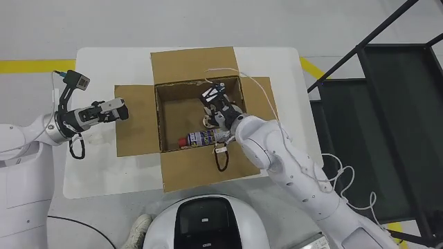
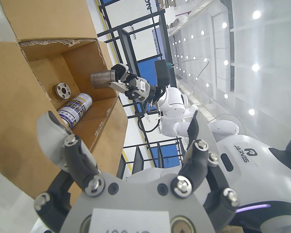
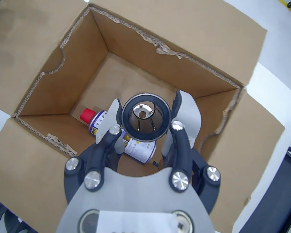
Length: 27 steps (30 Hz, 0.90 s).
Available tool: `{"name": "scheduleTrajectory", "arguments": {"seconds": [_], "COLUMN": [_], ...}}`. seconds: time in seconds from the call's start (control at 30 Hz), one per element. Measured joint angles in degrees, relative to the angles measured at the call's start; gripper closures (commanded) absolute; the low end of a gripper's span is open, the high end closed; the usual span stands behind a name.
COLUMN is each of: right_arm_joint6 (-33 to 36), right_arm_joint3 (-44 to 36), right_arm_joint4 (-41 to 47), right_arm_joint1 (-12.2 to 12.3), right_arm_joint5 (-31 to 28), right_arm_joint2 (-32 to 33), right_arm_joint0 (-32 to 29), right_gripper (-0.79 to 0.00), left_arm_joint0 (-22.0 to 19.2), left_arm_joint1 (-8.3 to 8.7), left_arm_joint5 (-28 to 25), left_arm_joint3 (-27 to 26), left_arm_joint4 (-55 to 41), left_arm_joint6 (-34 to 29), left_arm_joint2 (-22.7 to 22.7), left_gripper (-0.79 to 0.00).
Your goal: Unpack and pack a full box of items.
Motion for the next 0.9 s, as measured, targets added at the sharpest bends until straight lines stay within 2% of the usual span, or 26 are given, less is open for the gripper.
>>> {"name": "scheduleTrajectory", "arguments": {"seconds": [0.13, 0.73, 0.9], "right_arm_joint6": [0.2, 0.0, 0.3], "right_arm_joint3": [-1.7, -1.6, -6.0], "right_arm_joint4": [-0.3, -0.3, 1.9], "right_arm_joint1": [0.4, 0.4, 1.1], "right_arm_joint5": [-1.0, -1.0, -2.5], "right_arm_joint2": [2.4, 2.3, 7.0], "right_arm_joint0": [-1.8, -1.8, -4.7], "right_gripper": [0.0, 0.0, 0.0], "left_arm_joint0": [0.0, 0.0, 0.0], "left_arm_joint1": [0.0, 0.0, 0.0], "left_arm_joint5": [0.0, 0.0, 0.0], "left_arm_joint3": [0.0, 0.0, 0.0], "left_arm_joint4": [0.0, 0.0, 0.0], "left_arm_joint6": [0.0, 0.0, 0.0], "left_arm_joint2": [0.0, 0.0, 0.0], "left_gripper": [-0.785, -0.785, -0.785]}}
